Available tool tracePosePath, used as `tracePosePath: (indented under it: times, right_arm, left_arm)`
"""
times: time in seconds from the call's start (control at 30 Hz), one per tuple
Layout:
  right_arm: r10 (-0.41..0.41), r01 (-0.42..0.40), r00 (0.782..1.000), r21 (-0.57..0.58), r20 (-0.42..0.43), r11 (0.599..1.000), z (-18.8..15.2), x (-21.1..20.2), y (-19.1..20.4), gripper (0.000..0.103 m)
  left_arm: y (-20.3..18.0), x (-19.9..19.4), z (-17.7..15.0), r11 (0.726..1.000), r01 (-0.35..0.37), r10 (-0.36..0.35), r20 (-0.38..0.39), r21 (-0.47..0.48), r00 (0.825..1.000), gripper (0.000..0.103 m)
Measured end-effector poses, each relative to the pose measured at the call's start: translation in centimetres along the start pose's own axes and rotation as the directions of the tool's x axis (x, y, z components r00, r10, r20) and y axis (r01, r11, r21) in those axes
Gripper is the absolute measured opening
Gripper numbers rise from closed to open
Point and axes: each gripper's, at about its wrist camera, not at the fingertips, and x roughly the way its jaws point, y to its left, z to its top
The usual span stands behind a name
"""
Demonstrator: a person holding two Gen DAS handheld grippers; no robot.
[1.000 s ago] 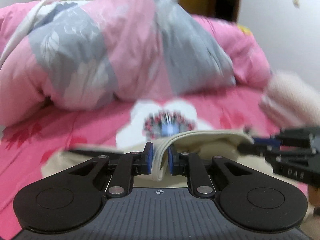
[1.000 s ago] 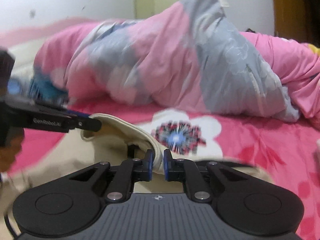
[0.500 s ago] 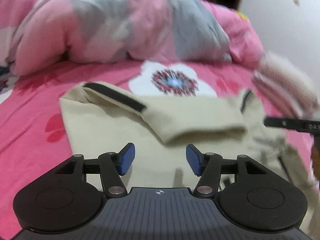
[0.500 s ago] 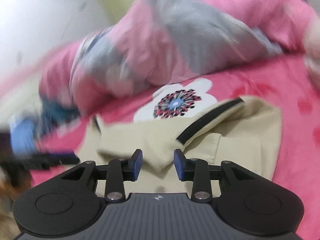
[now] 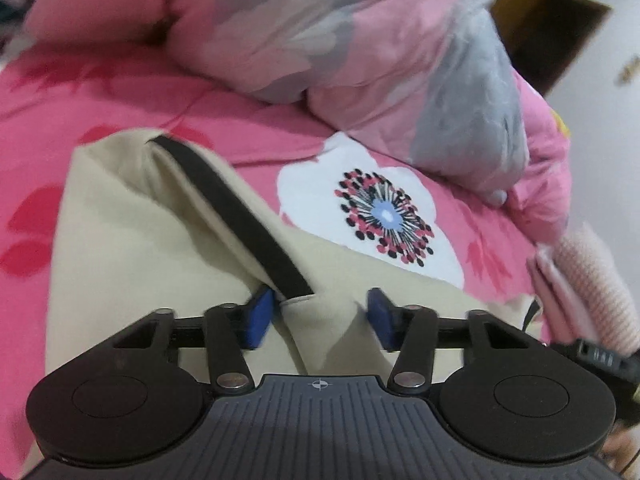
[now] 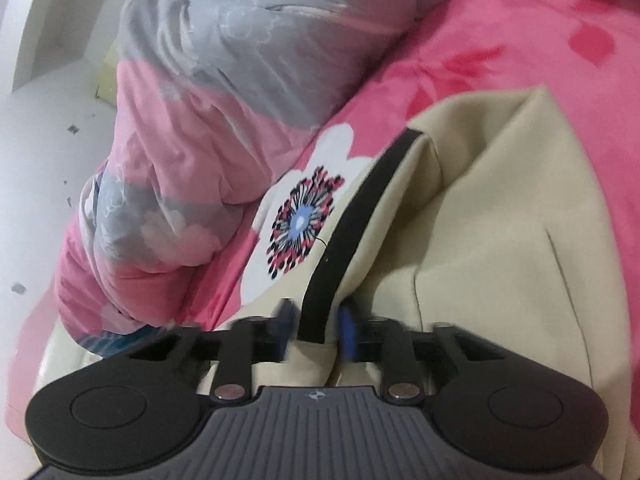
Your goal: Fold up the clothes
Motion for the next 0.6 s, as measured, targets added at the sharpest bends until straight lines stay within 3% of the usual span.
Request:
tracePosePath:
  times: [0.13, 0.27, 0.33, 0.4, 0.5, 0.57, 0.6]
  right_arm:
    - [-0.009, 0.010, 0.999, -0.021, 0.039, 1.000, 1.2, 1.3, 0.0, 0.012]
    - [-0.049, 0.052, 0.997, -0.062, 0.055, 0.997, 1.8, 2.8, 0.0, 0.011]
    - [-0.073, 0.079, 0.995, -0.077, 0.073, 0.994, 1.4, 1.5, 0.6, 0.013]
    - [-0.097, 0.105, 0.991, -0.090, 0.092, 0.990, 0.9, 0.3, 1.3, 0.023]
    - [-0.132, 0.145, 0.984, -0.112, 0.121, 0.983, 0.2, -1.6, 2.4, 0.024]
    - [-0.134, 0.171, 0.976, -0.225, 0.172, 0.959, -0.6, -3.0, 5.3, 0.024]
    - [-0.102, 0.147, 0.980, -0.273, 0.172, 0.951, -1.0, -3.1, 6.5, 0.024]
  left_arm:
    - [-0.2, 0.7, 0.1, 0.999, -0.002, 0.001, 0.050, 0.036, 0.999, 0.041]
    - [0.2, 1.6, -0.3, 0.999, -0.014, 0.013, 0.045, 0.038, 0.999, 0.043]
    - [0.4, 1.4, -0.6, 0.999, -0.007, 0.005, 0.051, 0.036, 0.999, 0.044]
    - [0.8, 0.9, -1.0, 0.999, 0.007, -0.008, 0.060, 0.031, 0.998, 0.046]
    - [1.2, 0.4, -1.3, 0.999, 0.028, -0.030, 0.076, 0.028, 0.997, 0.046]
    - [1.4, 0.3, -1.5, 0.999, 0.038, -0.040, 0.087, 0.025, 0.995, 0.046]
    - [1.4, 0.2, -1.6, 0.999, 0.040, -0.041, 0.092, 0.021, 0.995, 0.047]
